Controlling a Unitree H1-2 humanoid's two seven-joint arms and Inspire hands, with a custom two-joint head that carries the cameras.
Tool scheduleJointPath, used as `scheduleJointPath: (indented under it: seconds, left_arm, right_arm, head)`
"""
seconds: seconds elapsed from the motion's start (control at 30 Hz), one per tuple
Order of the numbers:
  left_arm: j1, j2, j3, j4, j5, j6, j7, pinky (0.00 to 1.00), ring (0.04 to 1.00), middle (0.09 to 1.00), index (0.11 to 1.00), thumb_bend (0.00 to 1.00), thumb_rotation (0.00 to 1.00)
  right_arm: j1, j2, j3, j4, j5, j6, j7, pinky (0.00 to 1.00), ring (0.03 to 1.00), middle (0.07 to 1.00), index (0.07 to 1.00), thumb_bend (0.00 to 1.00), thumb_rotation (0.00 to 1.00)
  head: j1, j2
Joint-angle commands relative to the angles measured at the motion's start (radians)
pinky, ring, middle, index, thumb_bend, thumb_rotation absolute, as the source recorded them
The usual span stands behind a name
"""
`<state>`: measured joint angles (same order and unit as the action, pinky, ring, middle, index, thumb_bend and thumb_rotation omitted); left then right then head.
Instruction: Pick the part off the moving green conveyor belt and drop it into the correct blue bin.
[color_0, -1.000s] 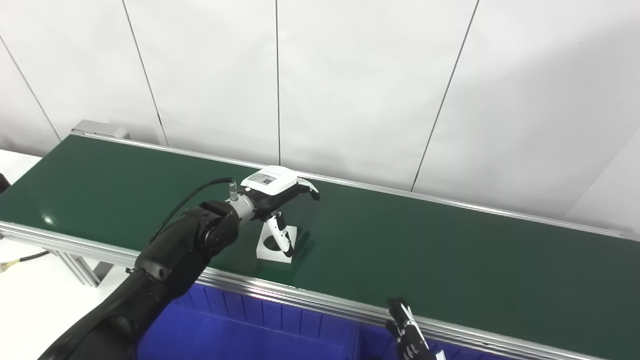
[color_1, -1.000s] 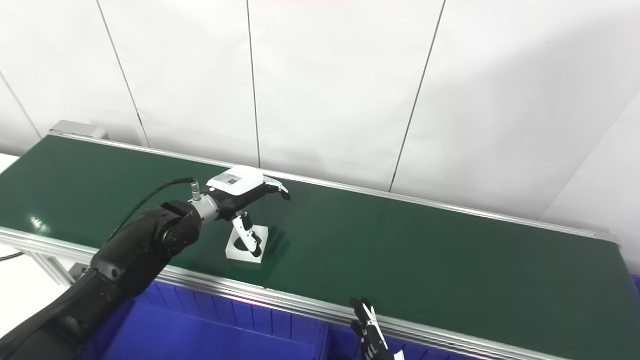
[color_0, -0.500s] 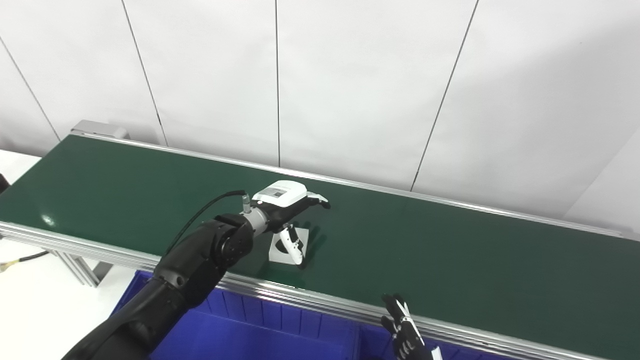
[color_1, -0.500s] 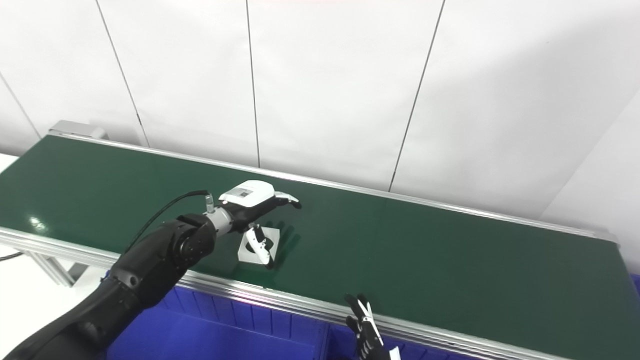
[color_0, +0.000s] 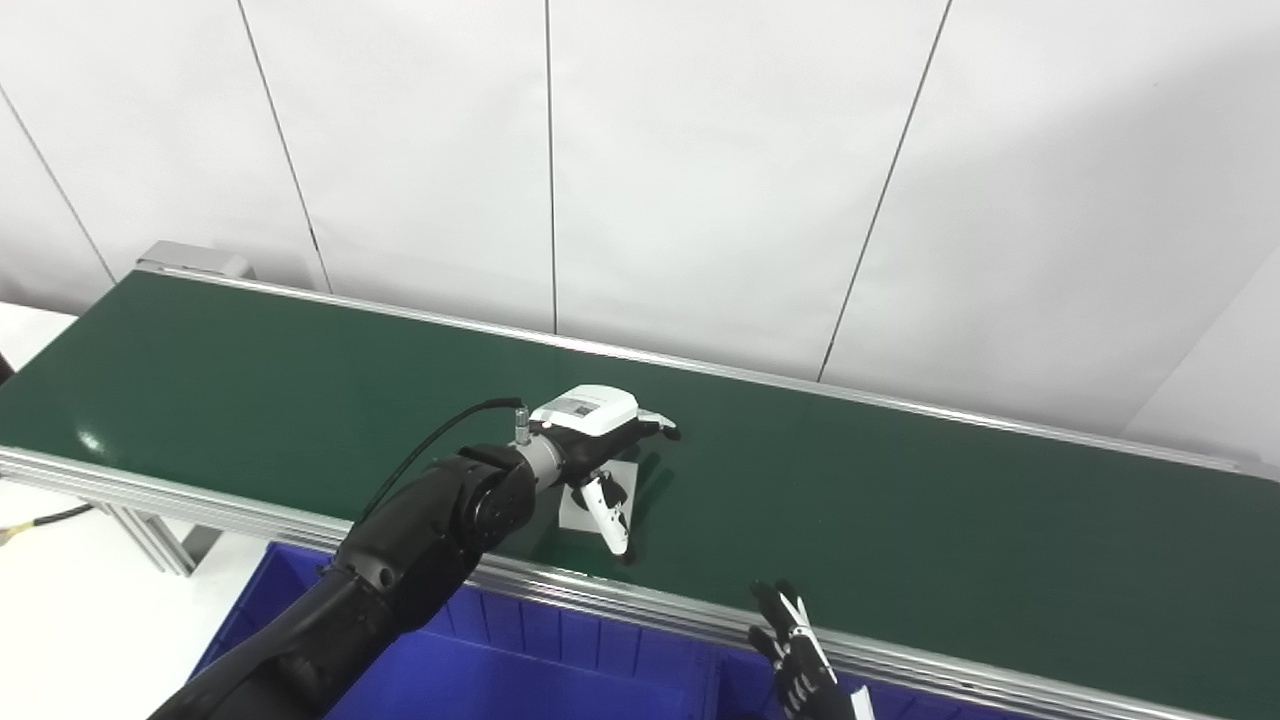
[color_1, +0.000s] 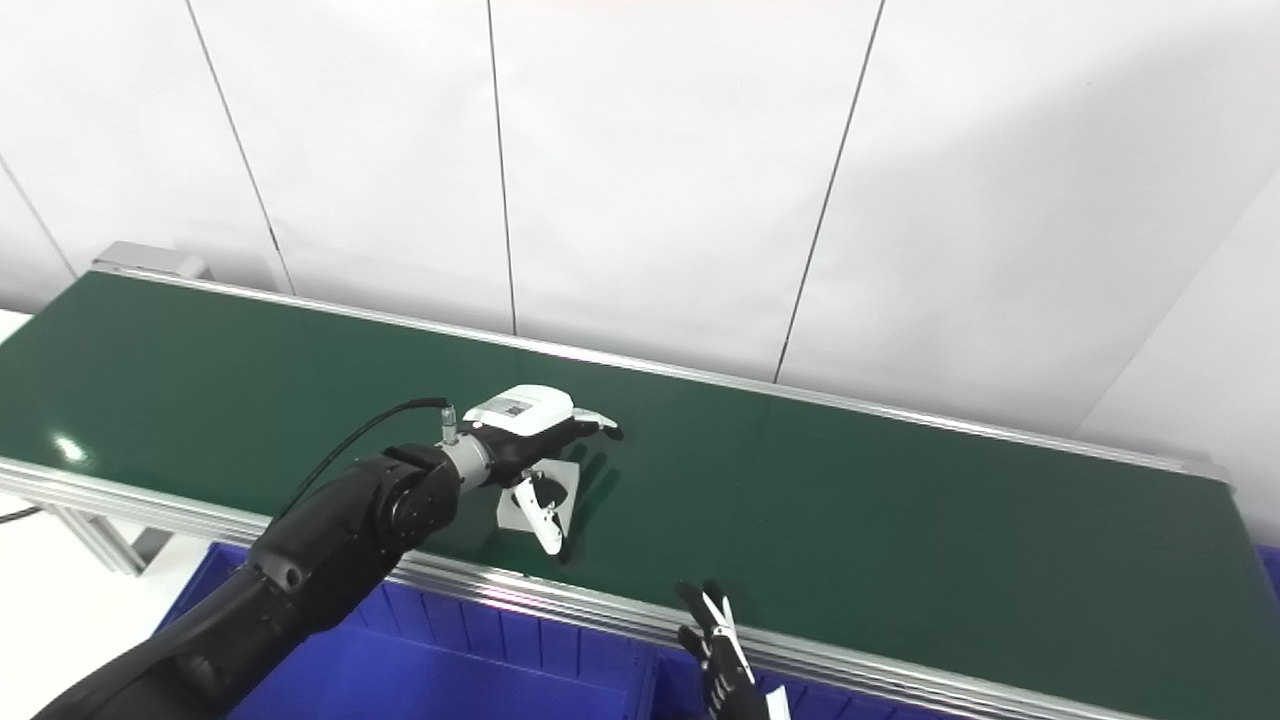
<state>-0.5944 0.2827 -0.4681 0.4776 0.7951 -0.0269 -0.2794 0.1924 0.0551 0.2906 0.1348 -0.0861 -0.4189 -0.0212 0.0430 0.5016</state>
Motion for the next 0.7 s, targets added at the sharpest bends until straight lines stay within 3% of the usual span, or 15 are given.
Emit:
scheduleJointPath:
  seconds: [0.0, 0.47, 0.57, 0.67]
  left_arm:
    - [-0.040, 0.013, -0.008, -0.014, 0.015, 0.006, 0.007, 0.78, 0.890, 0.904, 0.869, 0.99, 0.25]
    - [-0.047, 0.043, -0.063, 0.051, 0.091, 0.009, 0.093, 0.76, 0.835, 0.851, 0.832, 0.94, 0.18]
    - [-0.040, 0.039, -0.085, 0.074, 0.117, 0.007, 0.155, 0.75, 0.798, 0.807, 0.796, 0.91, 0.13]
    - [-0.037, 0.031, -0.107, 0.106, 0.134, 0.007, 0.226, 0.64, 0.680, 0.727, 0.711, 0.83, 0.05]
  right_arm:
    - [-0.001, 0.018, 0.008, -0.037, 0.007, -0.050, -0.006, 0.89, 0.959, 0.996, 0.883, 0.94, 0.95]
    - [0.011, 0.015, 0.014, -0.053, 0.002, -0.050, -0.004, 0.89, 0.961, 0.996, 0.881, 0.94, 0.94]
    - [0.016, 0.016, 0.016, -0.060, 0.003, -0.050, -0.003, 0.89, 0.957, 0.995, 0.878, 0.93, 0.94]
    - [0.018, 0.019, 0.016, -0.065, 0.001, -0.050, -0.006, 0.89, 0.955, 0.993, 0.877, 0.94, 0.94]
  head:
    - [0.000, 0.004]
    - [-0.013, 0.017]
    - [-0.015, 0.021]
    - [-0.016, 0.022]
